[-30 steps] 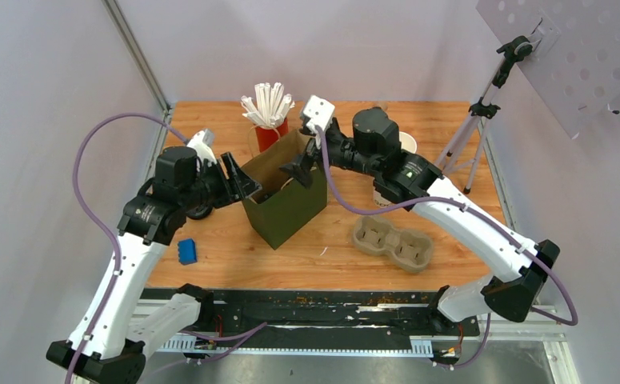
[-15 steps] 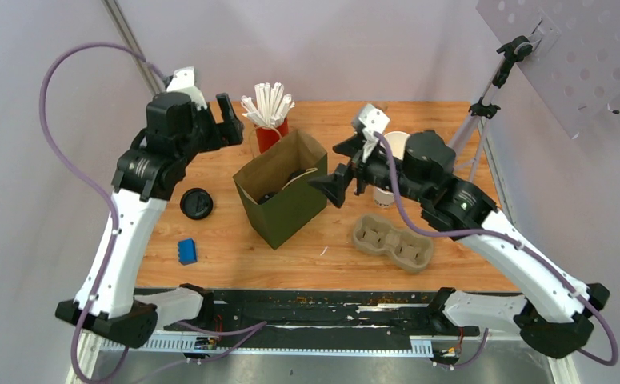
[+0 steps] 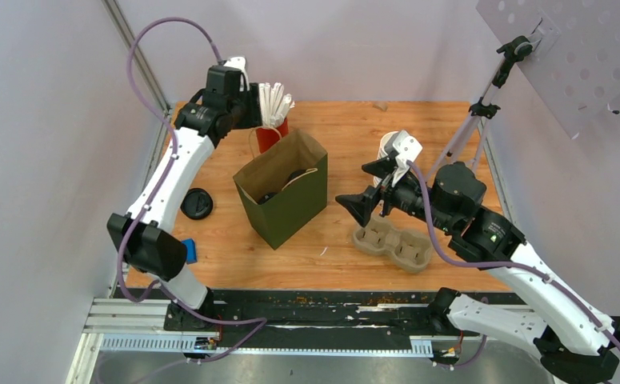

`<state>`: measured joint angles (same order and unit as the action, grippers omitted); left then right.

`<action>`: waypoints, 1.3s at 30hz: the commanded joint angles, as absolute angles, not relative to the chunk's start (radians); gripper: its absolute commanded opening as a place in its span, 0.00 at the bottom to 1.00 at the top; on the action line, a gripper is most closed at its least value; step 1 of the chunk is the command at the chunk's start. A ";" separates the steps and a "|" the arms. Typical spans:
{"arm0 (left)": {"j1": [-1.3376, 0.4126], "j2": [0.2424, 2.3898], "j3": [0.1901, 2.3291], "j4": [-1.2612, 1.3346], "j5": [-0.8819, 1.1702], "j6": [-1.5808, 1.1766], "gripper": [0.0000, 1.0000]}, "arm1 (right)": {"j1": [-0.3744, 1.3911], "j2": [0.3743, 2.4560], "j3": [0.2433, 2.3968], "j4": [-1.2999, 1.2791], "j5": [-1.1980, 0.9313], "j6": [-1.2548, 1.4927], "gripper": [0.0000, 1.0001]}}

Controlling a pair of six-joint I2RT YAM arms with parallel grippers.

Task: Pack the takeout coffee

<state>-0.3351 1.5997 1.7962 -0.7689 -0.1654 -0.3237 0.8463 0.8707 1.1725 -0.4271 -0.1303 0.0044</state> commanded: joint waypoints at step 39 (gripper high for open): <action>-0.256 1.773 1.783 -0.488 0.064 -0.396 0.00 | 0.842 1.141 1.422 -0.523 -0.035 -0.192 0.95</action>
